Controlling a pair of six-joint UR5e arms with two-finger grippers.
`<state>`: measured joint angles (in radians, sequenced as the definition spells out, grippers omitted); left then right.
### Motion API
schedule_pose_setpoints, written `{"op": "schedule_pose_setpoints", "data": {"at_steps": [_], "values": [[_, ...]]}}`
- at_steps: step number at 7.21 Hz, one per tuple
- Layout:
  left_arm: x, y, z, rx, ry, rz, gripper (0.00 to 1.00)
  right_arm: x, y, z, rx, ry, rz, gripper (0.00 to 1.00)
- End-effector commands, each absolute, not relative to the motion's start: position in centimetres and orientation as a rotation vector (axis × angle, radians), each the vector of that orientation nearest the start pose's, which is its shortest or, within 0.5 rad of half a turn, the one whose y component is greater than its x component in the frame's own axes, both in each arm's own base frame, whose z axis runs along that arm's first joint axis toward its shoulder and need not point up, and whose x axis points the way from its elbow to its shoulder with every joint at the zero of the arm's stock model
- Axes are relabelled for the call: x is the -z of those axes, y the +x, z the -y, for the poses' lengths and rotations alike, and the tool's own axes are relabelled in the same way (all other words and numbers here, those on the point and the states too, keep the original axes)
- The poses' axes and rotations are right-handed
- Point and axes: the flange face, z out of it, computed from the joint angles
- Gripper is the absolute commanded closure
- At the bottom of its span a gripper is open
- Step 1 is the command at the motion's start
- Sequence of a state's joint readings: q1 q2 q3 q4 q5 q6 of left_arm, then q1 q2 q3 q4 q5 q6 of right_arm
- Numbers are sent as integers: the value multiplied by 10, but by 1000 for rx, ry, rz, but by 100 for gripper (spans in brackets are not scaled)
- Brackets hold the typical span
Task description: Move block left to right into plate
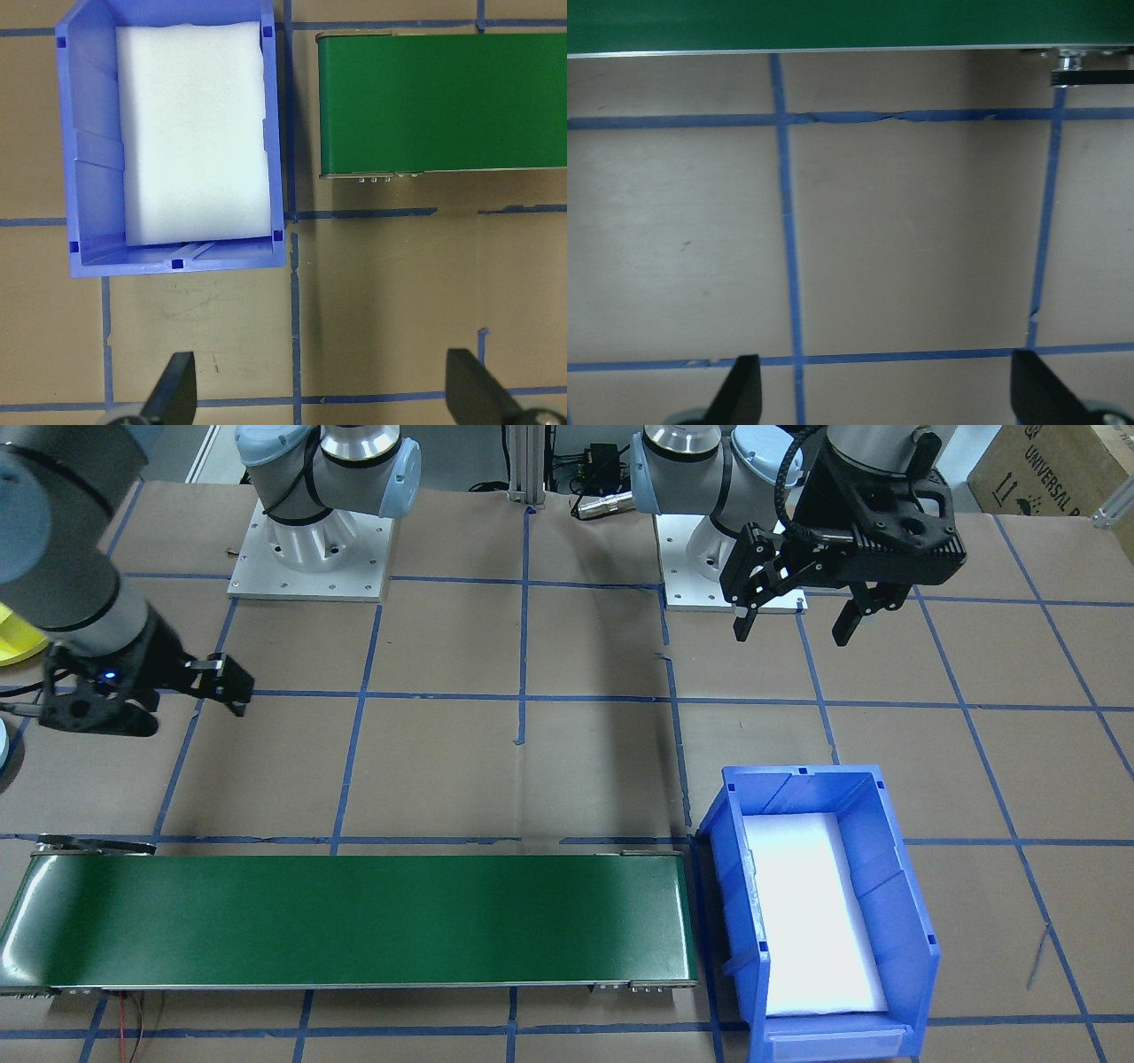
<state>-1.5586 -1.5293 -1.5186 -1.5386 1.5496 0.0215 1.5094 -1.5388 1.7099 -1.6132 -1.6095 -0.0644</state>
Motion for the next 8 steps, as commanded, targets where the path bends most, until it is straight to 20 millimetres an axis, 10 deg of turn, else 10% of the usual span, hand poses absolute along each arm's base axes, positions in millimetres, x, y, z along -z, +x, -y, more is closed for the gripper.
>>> {"op": "schedule_pose_setpoints", "data": {"at_steps": [1, 4, 8], "values": [[-537, -129, 486, 199, 17, -3155, 0, -452, 184, 452, -149, -21, -3106, 0], [-539, -130, 485, 204, 12, -3156, 0, -493, 177, 463, -104, -29, -3139, 0], [-538, -132, 482, 175, 11, -3157, 0, -486, 157, 472, -116, -35, -3131, 0]]}}
